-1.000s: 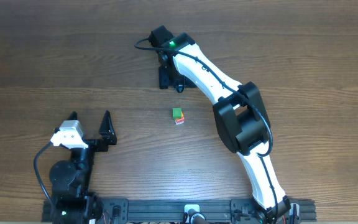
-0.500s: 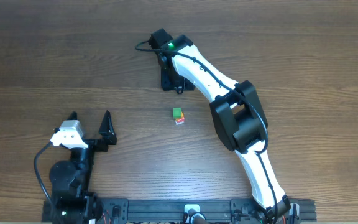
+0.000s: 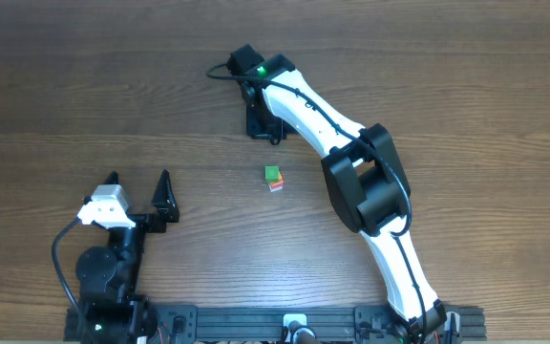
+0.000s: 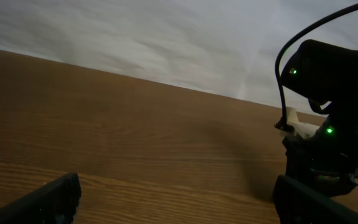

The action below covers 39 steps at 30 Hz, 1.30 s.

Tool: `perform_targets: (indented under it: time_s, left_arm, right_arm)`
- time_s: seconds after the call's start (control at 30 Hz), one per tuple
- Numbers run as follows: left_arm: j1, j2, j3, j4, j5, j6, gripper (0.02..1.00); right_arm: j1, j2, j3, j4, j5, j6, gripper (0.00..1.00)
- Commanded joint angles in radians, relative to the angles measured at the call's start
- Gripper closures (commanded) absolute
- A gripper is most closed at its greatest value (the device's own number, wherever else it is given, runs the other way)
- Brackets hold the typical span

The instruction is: Stack Cubes

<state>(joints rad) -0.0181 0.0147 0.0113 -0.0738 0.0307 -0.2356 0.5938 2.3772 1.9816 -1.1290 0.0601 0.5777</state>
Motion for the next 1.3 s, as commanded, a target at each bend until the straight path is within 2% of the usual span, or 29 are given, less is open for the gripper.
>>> perform_targets:
  time_s: [0.03, 0.37, 0.77, 1.0, 1.3]
  left_arm:
    - [0.005, -0.012, -0.006, -0.001, 0.013, -0.011, 0.018]
    - [0.005, -0.012, -0.006, -0.001, 0.013, -0.011, 0.018]
    - [0.005, -0.012, -0.006, -0.001, 0.013, -0.011, 0.018]
    - [0.005, -0.012, -0.006, -0.001, 0.013, -0.011, 0.018]
    - [0.005, -0.012, -0.006, -0.001, 0.013, -0.011, 0.02]
  right_arm:
    - [0.009, 0.011, 0.041, -0.022, 0.012, 0.005, 0.991]
    - [0.015, -0.035, 0.172, -0.146, 0.022, -0.003, 0.991]
    - [0.074, -0.235, 0.175, -0.269, 0.06, -0.002, 0.989]
    - [0.137, -0.309, 0.173, -0.401, 0.126, 0.081, 0.989]
    - [0.192, -0.37, 0.018, -0.396, 0.075, 0.134, 0.989]
